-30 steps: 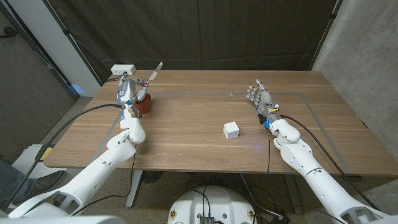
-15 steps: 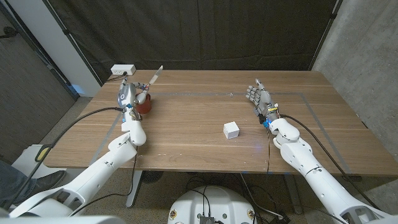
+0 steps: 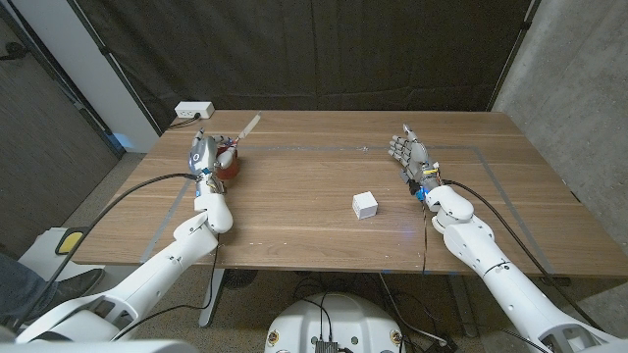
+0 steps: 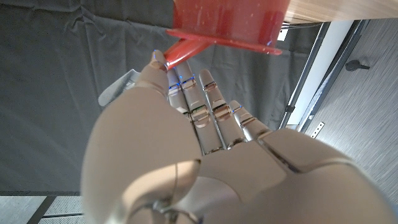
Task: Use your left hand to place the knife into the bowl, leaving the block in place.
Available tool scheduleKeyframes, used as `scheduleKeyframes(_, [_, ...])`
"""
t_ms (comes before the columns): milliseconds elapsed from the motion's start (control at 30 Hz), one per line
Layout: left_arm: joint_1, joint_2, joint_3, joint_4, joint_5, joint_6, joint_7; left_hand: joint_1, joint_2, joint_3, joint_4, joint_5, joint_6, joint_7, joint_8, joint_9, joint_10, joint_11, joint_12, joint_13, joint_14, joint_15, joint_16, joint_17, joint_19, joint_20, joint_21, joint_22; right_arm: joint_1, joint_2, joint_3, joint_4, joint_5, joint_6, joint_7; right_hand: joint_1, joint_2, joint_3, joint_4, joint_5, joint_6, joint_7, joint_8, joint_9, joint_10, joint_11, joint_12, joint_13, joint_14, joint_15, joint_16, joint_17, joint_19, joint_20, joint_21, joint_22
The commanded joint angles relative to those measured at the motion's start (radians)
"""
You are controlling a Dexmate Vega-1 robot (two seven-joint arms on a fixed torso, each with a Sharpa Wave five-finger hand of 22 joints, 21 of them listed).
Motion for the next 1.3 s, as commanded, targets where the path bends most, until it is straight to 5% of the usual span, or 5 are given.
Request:
scheduleKeyframes(33, [0.024,-0.001,-0.011,0.002,-0.037,-0.028,0.031,-0.010,0.005,0.043,0.043,-0.004,0.025,0.003,0.011,0.012,0.046,-0.055,-0.006,0.004,-0.006,-0.089,0.005,0.006,0.002,0.008,0.007,0.004,0.009,-0.011,-0.009,-0.016,-0.007,-0.018,0.001,0.002,0.012,0.002,-0.005,0.001,0.010,-0.001,-0.002,0.005,0.007,-0.003,0.001,0.004,0.008,0.004,0.000,0.003,0.005,-0.003,-0.001,0.002])
scheduleKeyframes(367, [0.076,-0.001,-0.049,-0.030,-0.062,-0.006,0.061,-0.019,0.012,0.052,0.050,-0.008,0.031,0.001,0.030,0.024,0.033,-0.058,-0.011,0.011,-0.011,-0.087,0.007,0.009,-0.011,0.013,0.004,0.006,0.019,-0.014,-0.021,-0.023,-0.013,-0.035,0.007,0.003,0.014,0.002,-0.006,0.001,0.010,-0.002,-0.002,0.005,0.008,-0.003,0.002,0.004,0.008,0.003,0.000,0.002,0.009,-0.004,-0.003,0.002])
scheduleKeyframes(533, [0.085,0.004,-0.056,-0.051,-0.066,0.014,0.046,-0.034,0.020,0.064,0.060,-0.009,0.013,-0.018,0.044,0.033,-0.019,-0.065,-0.015,0.030,-0.034,-0.085,0.006,0.020,-0.022,0.074,0.006,0.009,0.024,-0.015,-0.024,-0.022,-0.013,-0.041,0.012,0.003,0.015,0.002,-0.006,0.001,0.012,-0.003,-0.002,0.005,0.008,-0.004,0.002,0.004,0.009,0.003,0.000,0.002,0.013,-0.005,-0.002,0.002])
scheduleKeyframes(633, [0.085,0.008,-0.055,-0.061,-0.061,0.023,0.038,-0.041,0.020,0.069,0.064,-0.009,0.006,-0.030,0.046,0.026,-0.052,-0.070,-0.016,0.042,-0.053,-0.076,0.003,0.025,-0.026,0.086,0.008,0.010,0.026,-0.018,-0.026,-0.023,-0.014,-0.045,0.016,0.003,0.015,0.002,-0.006,0.000,0.012,-0.003,-0.002,0.005,0.008,-0.005,0.002,0.004,0.009,0.003,0.000,0.002,0.015,-0.005,-0.003,0.002])
scheduleKeyframes(1300, [0.079,-0.007,-0.061,-0.030,-0.082,-0.026,0.041,-0.089,0.003,0.076,0.083,-0.007,-0.043,-0.065,0.040,0.002,-0.131,-0.073,-0.016,0.072,-0.093,-0.060,0.012,0.030,-0.052,0.094,0.009,0.013,0.016,-0.023,-0.026,-0.038,-0.018,-0.053,0.008,0.004,0.018,0.003,-0.007,0.000,0.012,-0.006,-0.002,0.005,0.014,-0.002,0.004,0.004,0.014,0.003,0.001,0.002,0.019,-0.004,-0.007,0.003])
